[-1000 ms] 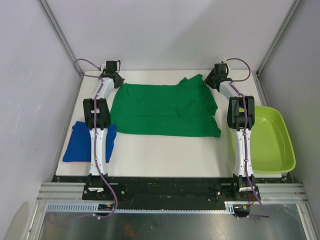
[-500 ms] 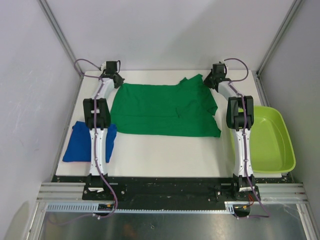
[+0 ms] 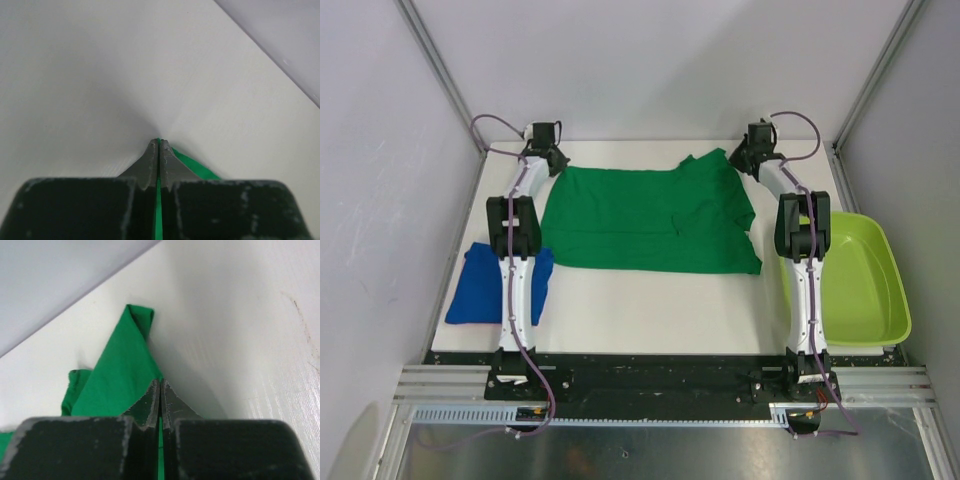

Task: Fold and stack the t-shirts
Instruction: Grap the side of the flattened tshirt furthest away from the robot with both arms

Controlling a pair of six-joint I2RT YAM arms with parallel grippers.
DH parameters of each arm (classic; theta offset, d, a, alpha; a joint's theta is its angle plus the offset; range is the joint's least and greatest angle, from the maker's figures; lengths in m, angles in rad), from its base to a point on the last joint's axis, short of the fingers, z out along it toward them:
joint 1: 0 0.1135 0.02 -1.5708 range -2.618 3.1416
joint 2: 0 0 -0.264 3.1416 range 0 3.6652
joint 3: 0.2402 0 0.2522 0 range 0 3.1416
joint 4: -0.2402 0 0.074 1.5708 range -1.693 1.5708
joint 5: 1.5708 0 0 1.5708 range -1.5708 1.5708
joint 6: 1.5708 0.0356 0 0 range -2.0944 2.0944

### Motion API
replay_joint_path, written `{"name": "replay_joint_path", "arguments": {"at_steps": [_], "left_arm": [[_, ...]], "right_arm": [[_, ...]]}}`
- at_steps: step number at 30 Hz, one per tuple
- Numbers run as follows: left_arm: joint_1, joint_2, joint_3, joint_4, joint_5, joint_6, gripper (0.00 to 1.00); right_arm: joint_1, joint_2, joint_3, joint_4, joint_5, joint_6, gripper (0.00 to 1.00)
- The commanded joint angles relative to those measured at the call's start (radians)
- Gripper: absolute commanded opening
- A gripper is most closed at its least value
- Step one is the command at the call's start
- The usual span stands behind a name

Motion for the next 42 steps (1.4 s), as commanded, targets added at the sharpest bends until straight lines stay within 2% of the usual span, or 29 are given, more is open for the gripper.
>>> {"name": "replay_joint_path", "arguments": {"at_steps": [1, 13, 22, 32, 42], "left_arm": [[0.003, -0.087, -0.018, 0.019, -0.007, 0.058, 0.00], [0.043, -0.159, -0.080, 0.064, 0.026, 0.110, 0.00], [0.052, -0.224, -0.138, 0.080, 0.086, 0.182, 0.00], [0.051, -0.361, -0.339, 0.088, 0.037, 0.240, 0.00], [0.053, -0.488, -0.563, 0.087, -0.026, 0.248, 0.00]], "right_arm": [[-0.005, -0.113, 0.006, 0.026, 0.006, -0.030, 0.00], [-0.004, -0.192, -0.069, 0.035, 0.005, -0.064, 0.00], [-0.007, -0.294, -0.231, 0.091, 0.001, -0.074, 0.00], [0.008, -0.474, -0.443, 0.140, -0.002, -0.069, 0.00], [0.045, -0.618, -0.663, 0.104, 0.008, -0.059, 0.00]]}}
